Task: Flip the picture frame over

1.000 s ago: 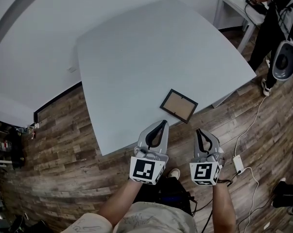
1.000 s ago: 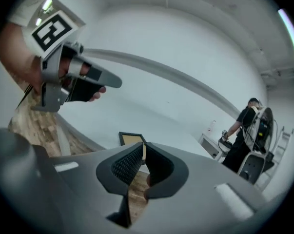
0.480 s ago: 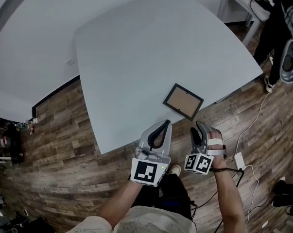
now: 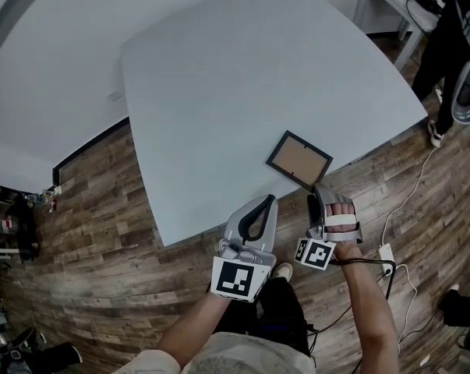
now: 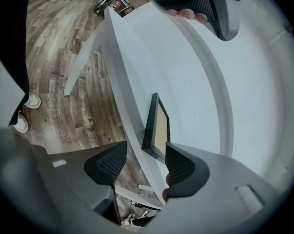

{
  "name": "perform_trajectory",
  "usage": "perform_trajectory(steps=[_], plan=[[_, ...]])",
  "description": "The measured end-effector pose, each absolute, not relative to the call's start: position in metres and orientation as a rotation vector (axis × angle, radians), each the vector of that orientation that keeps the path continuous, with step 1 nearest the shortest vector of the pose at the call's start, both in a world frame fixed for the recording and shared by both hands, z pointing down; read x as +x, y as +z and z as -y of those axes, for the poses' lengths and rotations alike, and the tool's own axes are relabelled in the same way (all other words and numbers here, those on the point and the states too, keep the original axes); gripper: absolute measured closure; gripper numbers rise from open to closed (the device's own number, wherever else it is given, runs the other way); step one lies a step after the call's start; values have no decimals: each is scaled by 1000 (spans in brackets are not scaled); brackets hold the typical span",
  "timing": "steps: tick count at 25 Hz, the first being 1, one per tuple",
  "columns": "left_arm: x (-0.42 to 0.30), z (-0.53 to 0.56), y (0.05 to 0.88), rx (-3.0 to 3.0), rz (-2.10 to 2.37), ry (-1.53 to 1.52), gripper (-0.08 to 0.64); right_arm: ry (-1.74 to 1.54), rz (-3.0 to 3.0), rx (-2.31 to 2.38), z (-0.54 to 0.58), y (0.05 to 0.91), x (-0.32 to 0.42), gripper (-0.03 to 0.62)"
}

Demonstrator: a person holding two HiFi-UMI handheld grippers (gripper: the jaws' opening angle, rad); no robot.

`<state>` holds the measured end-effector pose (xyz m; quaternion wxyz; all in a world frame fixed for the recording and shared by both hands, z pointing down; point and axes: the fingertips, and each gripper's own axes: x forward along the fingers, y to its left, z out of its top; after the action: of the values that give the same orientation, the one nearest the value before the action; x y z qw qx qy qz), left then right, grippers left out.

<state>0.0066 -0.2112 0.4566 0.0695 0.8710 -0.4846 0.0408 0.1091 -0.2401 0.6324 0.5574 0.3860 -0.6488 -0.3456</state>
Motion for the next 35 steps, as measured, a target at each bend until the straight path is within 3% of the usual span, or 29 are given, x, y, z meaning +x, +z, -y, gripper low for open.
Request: perform_trajectory(steps=[12,18,35], plan=[[4,213,460,2610,1462,136,560,-884,1446,895,254,636,101,364],[6,215,464,2609,1472,149,560,-939,1419,970,258,627,105,474],[0,214,455,2625,1485,134,560,-912,1461,1030,253,610,102,488]])
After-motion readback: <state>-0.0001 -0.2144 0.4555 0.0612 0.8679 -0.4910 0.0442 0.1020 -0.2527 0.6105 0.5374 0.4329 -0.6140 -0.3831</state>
